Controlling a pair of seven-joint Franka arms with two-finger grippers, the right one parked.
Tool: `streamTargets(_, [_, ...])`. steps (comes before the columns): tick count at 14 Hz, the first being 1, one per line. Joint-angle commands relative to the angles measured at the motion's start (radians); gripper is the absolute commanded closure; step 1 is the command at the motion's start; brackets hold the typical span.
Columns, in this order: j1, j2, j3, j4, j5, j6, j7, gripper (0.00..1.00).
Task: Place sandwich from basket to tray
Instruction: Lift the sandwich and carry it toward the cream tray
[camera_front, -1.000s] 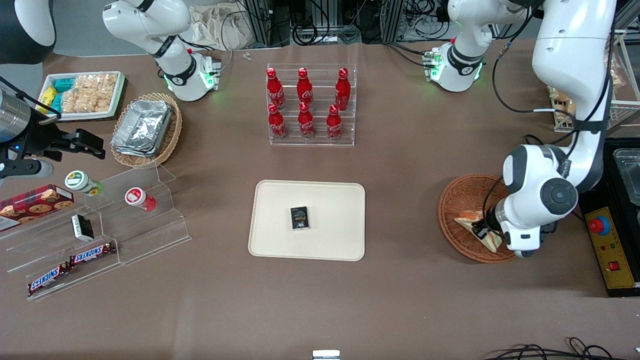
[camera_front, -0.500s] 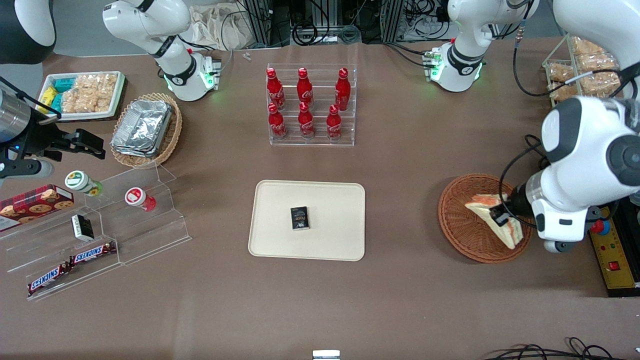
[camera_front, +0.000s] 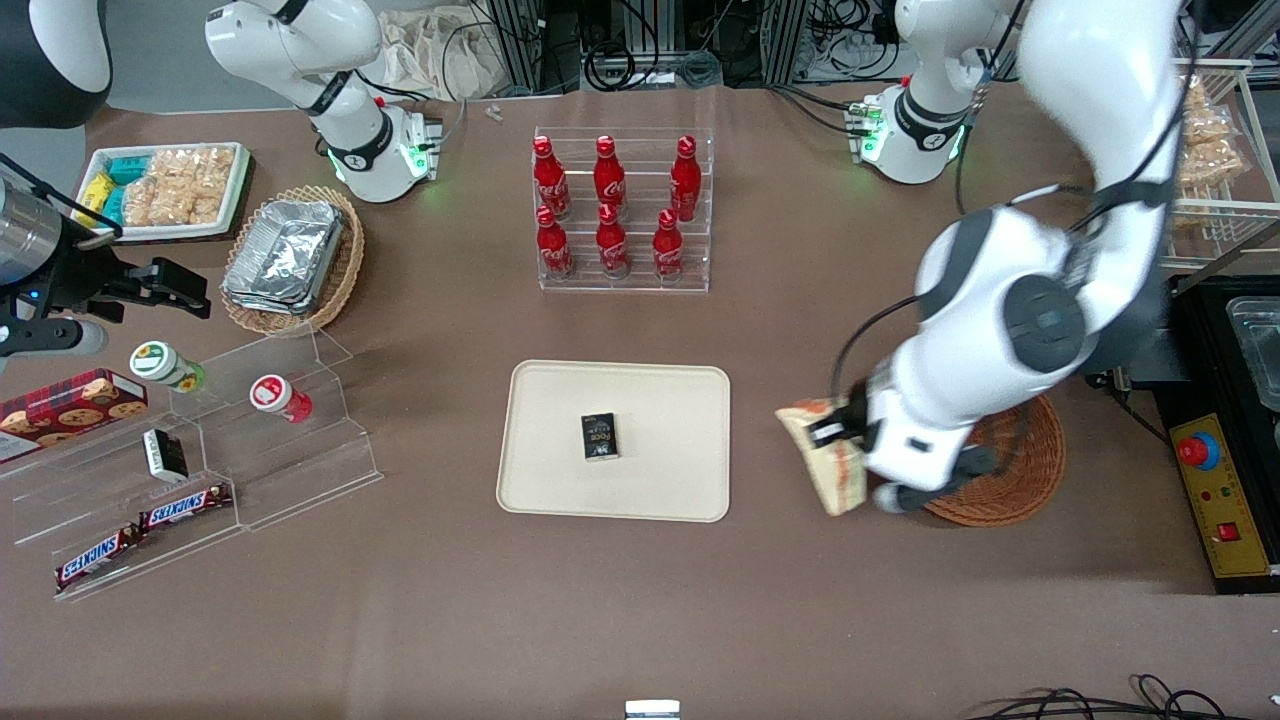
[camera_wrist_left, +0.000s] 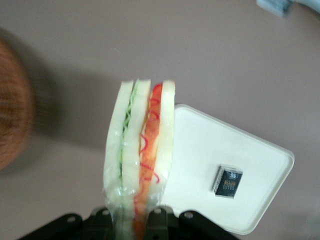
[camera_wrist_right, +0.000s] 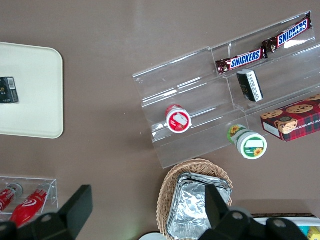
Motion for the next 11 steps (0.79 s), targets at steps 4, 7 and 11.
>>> streamTargets(4, [-0.184,0.248,0.012,0.107,0.07,0.076,0.109,1.0])
streamTargets(7, [-0.236,0.305,0.015,0.099,0.14,0.076,0.108,0.86])
streamTargets(11, [-0.244,0.314,0.017,0.092,0.19,0.059,0.109,0.26])
